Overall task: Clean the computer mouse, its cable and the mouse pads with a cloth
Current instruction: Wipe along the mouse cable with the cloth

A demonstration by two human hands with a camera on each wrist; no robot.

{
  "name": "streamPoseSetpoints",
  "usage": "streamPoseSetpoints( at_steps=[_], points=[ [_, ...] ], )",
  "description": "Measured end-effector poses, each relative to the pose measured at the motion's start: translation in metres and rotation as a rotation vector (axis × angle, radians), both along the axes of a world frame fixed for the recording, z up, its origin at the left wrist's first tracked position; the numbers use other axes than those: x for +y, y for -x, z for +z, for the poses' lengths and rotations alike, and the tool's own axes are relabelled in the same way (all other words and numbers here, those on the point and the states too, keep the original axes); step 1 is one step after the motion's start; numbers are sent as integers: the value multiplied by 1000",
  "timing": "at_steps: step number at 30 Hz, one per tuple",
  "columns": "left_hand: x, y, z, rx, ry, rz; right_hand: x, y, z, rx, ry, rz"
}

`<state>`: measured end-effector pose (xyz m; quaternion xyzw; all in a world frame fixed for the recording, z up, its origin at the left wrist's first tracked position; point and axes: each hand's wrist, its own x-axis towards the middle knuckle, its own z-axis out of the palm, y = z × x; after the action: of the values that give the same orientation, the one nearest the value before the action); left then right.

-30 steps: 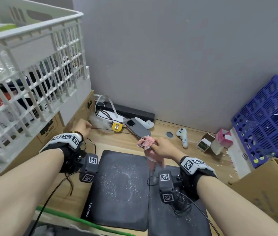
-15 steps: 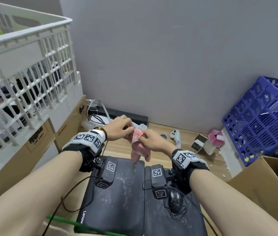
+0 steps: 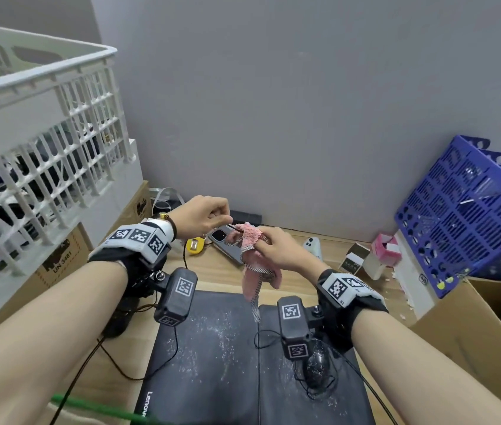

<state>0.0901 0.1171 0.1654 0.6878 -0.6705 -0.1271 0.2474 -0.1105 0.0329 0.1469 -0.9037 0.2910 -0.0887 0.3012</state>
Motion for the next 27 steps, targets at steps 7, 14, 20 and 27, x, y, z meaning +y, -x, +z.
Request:
streamPoseSetpoints(
  at_steps=[7,14,20,27],
  points=[
    [-3,21,16,-67,-225,-47,4,-4,1,-63,-112,38],
    [9,21,16,105,-176,-48,8,6,3,-168,-350,59],
    [18,23,3,133,-129,-14,7,15,-18,-263,-449,-7],
    [18,27,-5,188,-60,43,12,32,-31,-389,-865,-64]
  ],
)
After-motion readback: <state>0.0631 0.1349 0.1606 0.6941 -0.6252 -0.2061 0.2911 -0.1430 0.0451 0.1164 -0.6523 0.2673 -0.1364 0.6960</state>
